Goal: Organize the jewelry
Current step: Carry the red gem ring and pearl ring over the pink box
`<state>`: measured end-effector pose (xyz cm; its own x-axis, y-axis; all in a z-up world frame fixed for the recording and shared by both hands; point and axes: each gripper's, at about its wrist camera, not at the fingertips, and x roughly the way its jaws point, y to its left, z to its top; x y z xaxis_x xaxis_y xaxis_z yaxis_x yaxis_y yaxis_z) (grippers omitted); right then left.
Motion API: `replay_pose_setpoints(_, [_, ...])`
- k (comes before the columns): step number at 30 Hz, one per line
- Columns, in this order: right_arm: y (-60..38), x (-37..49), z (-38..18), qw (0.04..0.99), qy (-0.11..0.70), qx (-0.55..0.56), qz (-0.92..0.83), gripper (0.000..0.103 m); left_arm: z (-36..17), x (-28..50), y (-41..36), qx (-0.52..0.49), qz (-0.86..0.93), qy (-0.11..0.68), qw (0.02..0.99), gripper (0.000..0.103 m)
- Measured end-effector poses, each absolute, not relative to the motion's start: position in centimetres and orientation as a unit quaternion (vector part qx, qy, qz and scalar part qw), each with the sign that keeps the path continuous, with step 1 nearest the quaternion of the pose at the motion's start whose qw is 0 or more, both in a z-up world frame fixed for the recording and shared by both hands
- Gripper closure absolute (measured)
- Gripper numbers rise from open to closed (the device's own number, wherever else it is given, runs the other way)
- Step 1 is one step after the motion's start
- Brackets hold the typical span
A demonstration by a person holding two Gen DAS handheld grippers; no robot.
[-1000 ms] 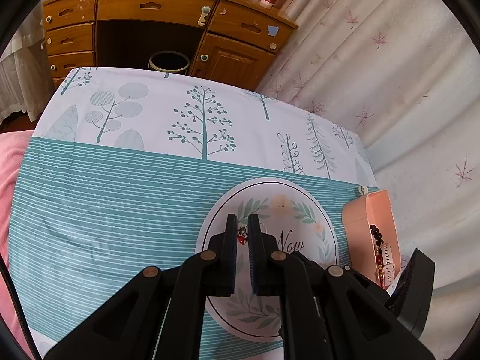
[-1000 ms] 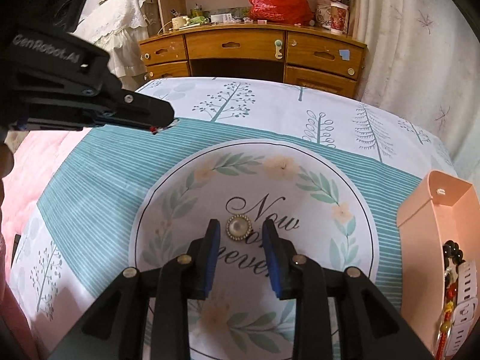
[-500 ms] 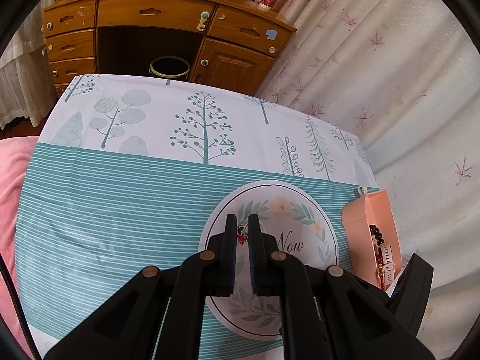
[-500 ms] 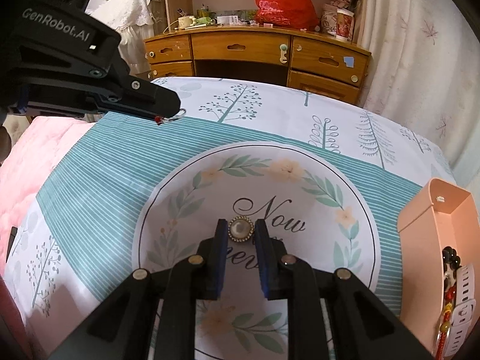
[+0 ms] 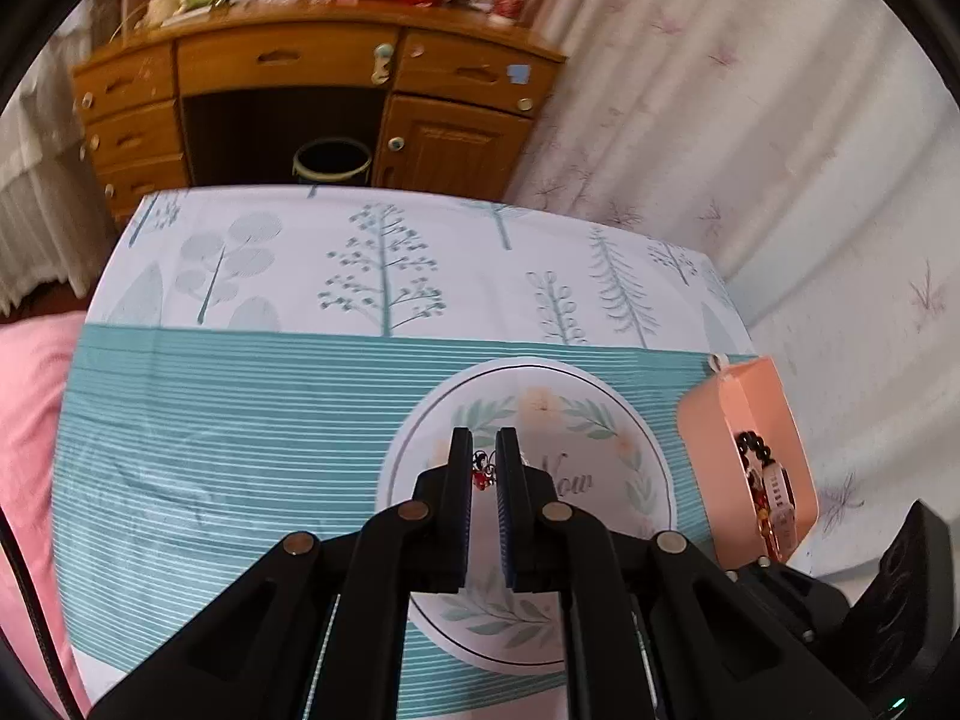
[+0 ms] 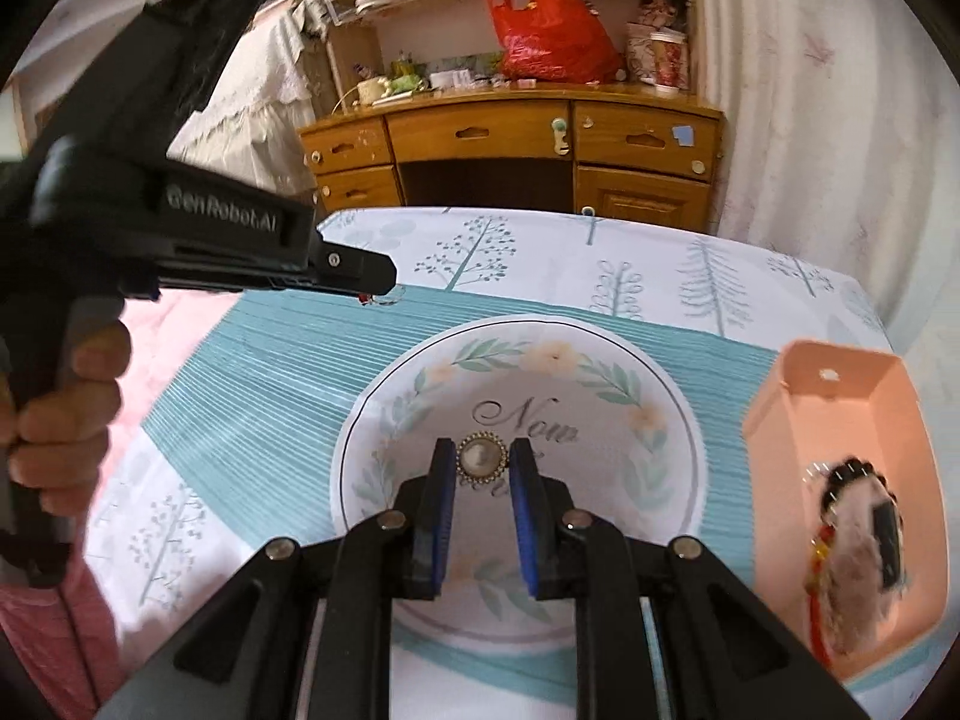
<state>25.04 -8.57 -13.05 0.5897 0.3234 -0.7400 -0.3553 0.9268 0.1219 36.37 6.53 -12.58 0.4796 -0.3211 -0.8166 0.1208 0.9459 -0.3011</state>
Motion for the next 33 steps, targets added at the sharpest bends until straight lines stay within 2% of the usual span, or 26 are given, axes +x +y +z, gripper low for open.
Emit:
replay_pose_setpoints(8, [-14.9,23.2,-11.8,0.899,0.407,0.045,0.156,0.085,-10.7,34.0,1.3,-0.052,-0.177,0.475,0.861,0.098])
replay_pose_setpoints(21, [-23.5,22.6,-11.9,0.902,0.386,0.155,0.116,0.085,-12.3,33.4,-5.5,0.006,-0.214,0.509,0.834,0.098])
replay_pose_setpoints(33, [-27.1,22.2,-12.4,0.911,0.371,0.165,0.074,0.085,-13.0,34.8,-10.0,0.041,-0.225,0.522,0.822,0.098])
